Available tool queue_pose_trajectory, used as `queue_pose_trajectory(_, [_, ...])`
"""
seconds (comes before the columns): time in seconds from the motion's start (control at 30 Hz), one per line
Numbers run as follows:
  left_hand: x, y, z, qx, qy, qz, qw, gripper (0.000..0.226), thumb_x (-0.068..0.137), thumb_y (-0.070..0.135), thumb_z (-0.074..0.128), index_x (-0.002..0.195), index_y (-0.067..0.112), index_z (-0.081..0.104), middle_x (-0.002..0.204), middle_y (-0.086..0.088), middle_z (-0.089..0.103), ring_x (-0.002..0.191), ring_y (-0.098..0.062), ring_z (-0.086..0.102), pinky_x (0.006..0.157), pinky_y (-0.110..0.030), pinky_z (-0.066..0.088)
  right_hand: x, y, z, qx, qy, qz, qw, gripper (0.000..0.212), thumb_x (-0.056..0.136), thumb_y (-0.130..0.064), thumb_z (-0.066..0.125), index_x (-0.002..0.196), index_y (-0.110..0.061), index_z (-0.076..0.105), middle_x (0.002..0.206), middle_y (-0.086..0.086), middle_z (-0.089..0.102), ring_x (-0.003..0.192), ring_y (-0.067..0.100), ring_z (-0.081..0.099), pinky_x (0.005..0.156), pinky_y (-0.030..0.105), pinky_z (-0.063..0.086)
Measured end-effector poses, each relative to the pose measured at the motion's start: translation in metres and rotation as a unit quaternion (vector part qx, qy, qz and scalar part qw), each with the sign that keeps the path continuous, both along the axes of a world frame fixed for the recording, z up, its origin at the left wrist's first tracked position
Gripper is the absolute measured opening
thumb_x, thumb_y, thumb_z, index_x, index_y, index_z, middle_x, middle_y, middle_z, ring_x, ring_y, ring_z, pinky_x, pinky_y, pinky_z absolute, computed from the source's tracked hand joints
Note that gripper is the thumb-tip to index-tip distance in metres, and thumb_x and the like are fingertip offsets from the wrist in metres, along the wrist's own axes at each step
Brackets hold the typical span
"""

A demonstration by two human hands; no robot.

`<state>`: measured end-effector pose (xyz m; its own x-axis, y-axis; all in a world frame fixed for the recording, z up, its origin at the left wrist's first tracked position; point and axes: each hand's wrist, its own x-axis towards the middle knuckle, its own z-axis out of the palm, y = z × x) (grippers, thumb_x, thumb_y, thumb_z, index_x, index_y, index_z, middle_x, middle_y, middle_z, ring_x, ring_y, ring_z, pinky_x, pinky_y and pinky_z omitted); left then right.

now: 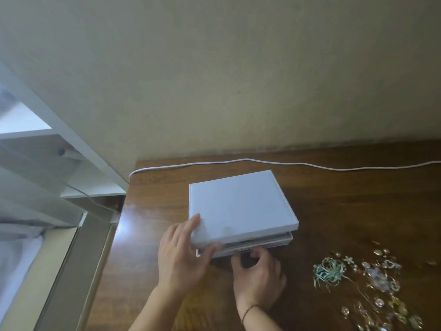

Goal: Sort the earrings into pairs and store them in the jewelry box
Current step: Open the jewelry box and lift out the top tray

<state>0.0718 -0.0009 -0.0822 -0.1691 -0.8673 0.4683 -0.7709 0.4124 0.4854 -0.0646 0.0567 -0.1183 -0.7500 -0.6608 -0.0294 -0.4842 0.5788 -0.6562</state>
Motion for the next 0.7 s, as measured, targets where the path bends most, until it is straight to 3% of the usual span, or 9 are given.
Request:
queue_pose_trajectory(0.1, [-0.011, -0.026, 0.029, -0.008, 0.155, 0.009, 0.988, 0.069, 0.078, 0.044, 0.075, 0.133, 0.014, 0.047, 0.114, 0.001, 0.065, 0.105, -0.024, 0.062, 0.091, -0.037, 0.048, -0.001, 0.002, 0.0, 0.001, -0.019, 0.021, 1.0, 0.041, 0.055, -0.035, 0.088, 0.086, -0.023, 0.063, 0.082, -0.008, 0.066, 0.087, 0.024, 0.064, 0.079, 0.04, 0.042])
queue_pose_trajectory(0.23, [-0.035, -0.088, 0.068, 0.076, 0.272, 0.14, 0.949, 0.053, 0.082, 0.044, 0.074, 0.127, 0.024, 0.055, 0.115, 0.014, 0.057, 0.107, -0.01, 0.052, 0.098, -0.036, 0.045, -0.018, 0.012, 0.006, -0.036, 0.016, 0.096, 0.995, 0.043, 0.064, -0.051, 0.072, 0.096, -0.023, 0.064, 0.092, -0.005, 0.068, 0.088, 0.022, 0.064, 0.078, 0.041, 0.05])
queue_pose_trajectory(0.37, [-0.049, -0.133, 0.075, 0.139, 0.355, 0.158, 0.911, 0.056, 0.089, 0.036, 0.069, 0.138, 0.021, 0.047, 0.126, 0.0, 0.055, 0.111, -0.013, 0.051, 0.096, -0.026, 0.04, -0.055, 0.009, 0.014, -0.105, 0.023, 0.096, 0.99, 0.045, 0.076, -0.054, 0.052, 0.098, -0.019, 0.066, 0.098, 0.0, 0.064, 0.09, 0.023, 0.061, 0.072, 0.036, 0.049])
queue_pose_trajectory(0.47, [-0.047, -0.151, 0.062, 0.175, 0.348, 0.136, 0.911, 0.06, 0.089, 0.026, 0.069, 0.141, 0.022, 0.041, 0.129, 0.001, 0.056, 0.124, -0.02, 0.052, 0.103, -0.035, 0.044, -0.084, 0.0, 0.013, -0.111, 0.028, 0.091, 0.989, 0.037, 0.083, -0.044, 0.053, 0.104, -0.015, 0.064, 0.107, 0.004, 0.059, 0.099, 0.023, 0.055, 0.076, 0.029, 0.042])
queue_pose_trajectory(0.57, [-0.038, -0.162, 0.05, 0.23, 0.316, 0.118, 0.913, 0.065, 0.084, 0.029, 0.068, 0.14, 0.034, 0.035, 0.13, -0.001, 0.057, 0.121, -0.023, 0.055, 0.103, -0.046, 0.046, -0.105, -0.005, 0.009, -0.09, 0.007, 0.126, 0.988, 0.023, 0.084, -0.02, 0.068, 0.106, -0.015, 0.065, 0.113, -0.004, 0.053, 0.106, 0.019, 0.055, 0.082, 0.026, 0.04])
queue_pose_trajectory(0.7, [-0.033, -0.155, 0.038, 0.28, 0.292, 0.094, 0.909, 0.058, 0.09, 0.016, 0.065, 0.141, 0.027, 0.039, 0.126, 0.004, 0.059, 0.117, -0.019, 0.059, 0.102, -0.039, 0.046, -0.114, -0.003, 0.008, -0.066, -0.014, 0.177, 0.982, 0.02, 0.085, -0.017, 0.068, 0.105, -0.019, 0.066, 0.111, -0.015, 0.051, 0.106, 0.011, 0.055, 0.084, 0.018, 0.038])
